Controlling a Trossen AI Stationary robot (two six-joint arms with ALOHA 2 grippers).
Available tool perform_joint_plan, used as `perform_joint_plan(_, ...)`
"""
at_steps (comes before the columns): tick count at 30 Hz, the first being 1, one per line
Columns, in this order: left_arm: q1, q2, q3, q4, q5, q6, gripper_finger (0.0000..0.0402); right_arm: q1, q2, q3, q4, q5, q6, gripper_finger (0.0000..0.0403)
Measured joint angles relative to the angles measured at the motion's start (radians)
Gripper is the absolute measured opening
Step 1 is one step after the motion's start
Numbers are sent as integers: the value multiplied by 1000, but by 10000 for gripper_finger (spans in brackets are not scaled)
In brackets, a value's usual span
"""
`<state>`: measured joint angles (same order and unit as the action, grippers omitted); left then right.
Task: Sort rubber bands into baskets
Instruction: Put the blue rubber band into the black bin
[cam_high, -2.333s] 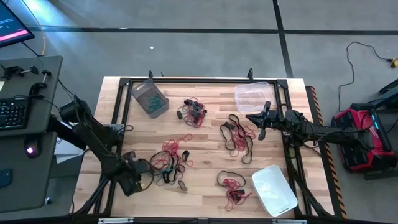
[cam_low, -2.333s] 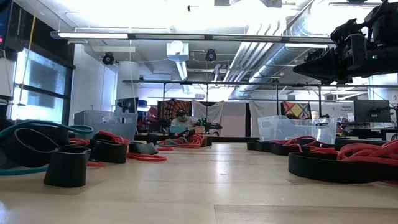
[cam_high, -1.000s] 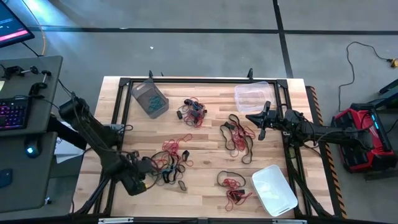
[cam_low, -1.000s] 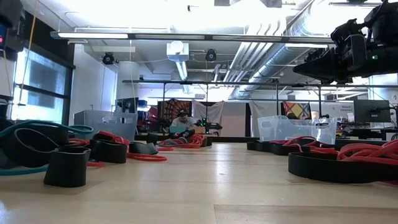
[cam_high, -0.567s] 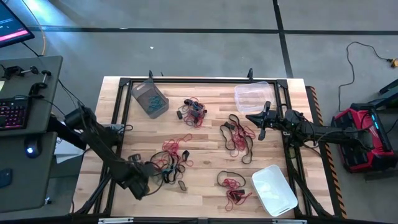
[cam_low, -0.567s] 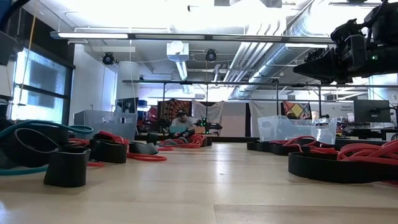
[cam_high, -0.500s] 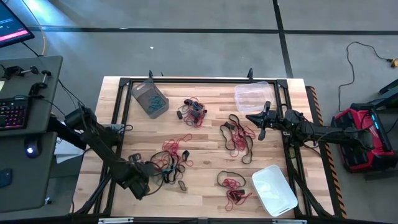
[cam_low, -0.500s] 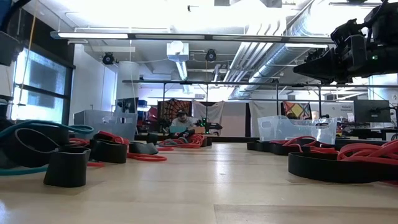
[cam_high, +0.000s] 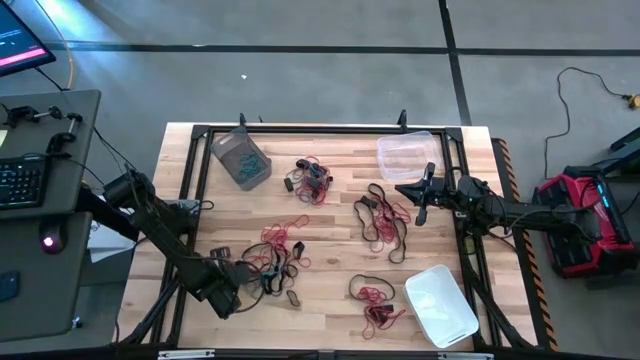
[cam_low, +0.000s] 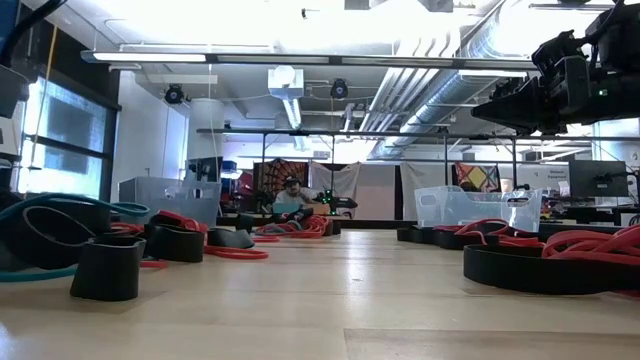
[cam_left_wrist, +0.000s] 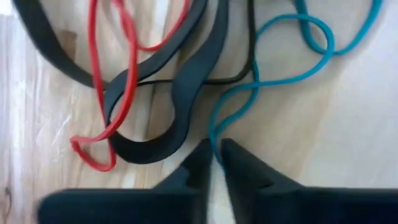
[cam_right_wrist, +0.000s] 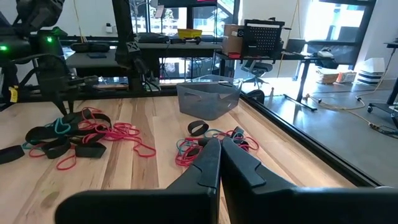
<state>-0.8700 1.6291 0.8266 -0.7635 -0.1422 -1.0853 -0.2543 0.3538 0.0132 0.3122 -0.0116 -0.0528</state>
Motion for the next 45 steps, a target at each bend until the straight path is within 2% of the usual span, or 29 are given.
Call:
perform_joint_plan(5, 0, -42, -6, -10, 4, 4, 5, 0, 0, 0, 0, 0, 0, 0)
perform_joint_plan(9, 0, -120, 18, -38, -47, -9, 2, 0, 0, 0, 0, 0, 0, 0)
perform_joint_plan(16, 37, -274, 84, -120, -239, -9, 1, 0, 0, 0, 1, -1, 3, 0)
perform_joint_plan(21, 136, -380, 99, -131, -448, 21, 0, 0, 0, 0, 0, -1, 3, 0)
perform_joint_plan(23, 198, -420, 99, -131, -529, 35, 0, 0, 0, 0, 0, -1, 3, 0)
perform_joint_plan(29, 439, -504, 99, -132, -665, 211, 0, 0, 0, 0, 0, -1, 3, 0)
perform_joint_plan(33, 641, -556, 99, -131, -691, 349, 0, 0, 0, 0, 0, -1, 3, 0)
perform_joint_plan(36, 796, -595, 99, -132, -653, 471, 0, 0, 0, 0, 0, -1, 3, 0)
perform_joint_plan(45, 1299, -617, 100, -158, -396, 779, 0, 0, 0, 0, 0, -1, 3, 0)
